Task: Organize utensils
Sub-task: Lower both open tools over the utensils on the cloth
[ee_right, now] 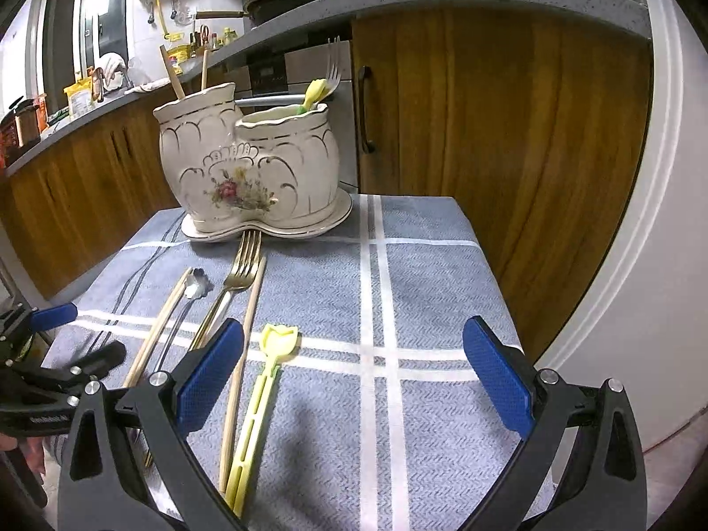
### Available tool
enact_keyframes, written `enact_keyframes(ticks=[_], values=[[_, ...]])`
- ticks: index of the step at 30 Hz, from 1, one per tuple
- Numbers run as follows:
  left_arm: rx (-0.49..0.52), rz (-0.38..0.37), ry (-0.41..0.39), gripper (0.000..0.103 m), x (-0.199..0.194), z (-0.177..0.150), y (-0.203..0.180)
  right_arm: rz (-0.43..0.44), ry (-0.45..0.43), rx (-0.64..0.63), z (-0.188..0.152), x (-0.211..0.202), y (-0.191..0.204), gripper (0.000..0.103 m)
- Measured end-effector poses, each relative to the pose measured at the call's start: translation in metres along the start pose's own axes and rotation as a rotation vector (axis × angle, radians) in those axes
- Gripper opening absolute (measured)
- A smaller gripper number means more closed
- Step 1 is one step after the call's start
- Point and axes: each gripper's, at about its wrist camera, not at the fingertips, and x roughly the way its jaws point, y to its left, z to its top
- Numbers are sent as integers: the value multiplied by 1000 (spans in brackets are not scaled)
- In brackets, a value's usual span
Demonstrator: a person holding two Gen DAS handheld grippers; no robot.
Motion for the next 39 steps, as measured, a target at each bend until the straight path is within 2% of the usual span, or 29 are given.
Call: enact_keyframes(ticks=[8, 12, 13, 15, 16, 17, 18, 19, 21, 24, 29, 31, 32, 34, 36, 39], values=[[16, 29, 48, 94, 8, -1, -1, 15, -5, 5, 2, -3, -2, 98], [9, 12, 58, 92, 8, -1, 3, 19, -9, 5, 3, -4, -2, 98], [18, 4, 64, 88, 8, 1, 1, 20, -6, 3, 2, -4, -2, 98], [50, -8, 78, 64, 8, 5, -4, 26, 5, -6, 2, -2, -1, 98], [58, -16, 87, 55, 8, 8, -5, 34, 15, -14, 1, 0, 0, 98], [73, -24, 107, 39, 7, 11, -8, 40, 24, -26, 1, 1, 1, 98], [94, -27, 124, 29, 6, 12, -10, 43, 31, -36, 0, 1, 3, 98], [122, -28, 136, 26, 6, 13, -14, 53, 46, -50, 0, 2, 5, 98], [172, -38, 160, 14, 5, 14, -20, 73, 70, -61, -3, 1, 7, 98], [197, -66, 196, 8, 6, 17, -22, 127, 115, -66, -8, -3, 11, 96], [235, -64, 202, 7, 5, 15, -26, 162, 177, -92, -14, -7, 25, 70], [231, -70, 188, 7, 4, 13, -24, 152, 187, -116, -14, -8, 31, 53], [226, -75, 184, 7, 3, 11, -23, 136, 195, -142, -14, -7, 37, 49], [226, -84, 181, 7, 3, 10, -20, 126, 214, -165, -13, -5, 42, 35], [231, -86, 180, 7, 2, 10, -20, 128, 231, -167, -12, -3, 44, 28], [257, -82, 178, 7, 1, 9, -22, 132, 272, -163, -11, 5, 46, 28]])
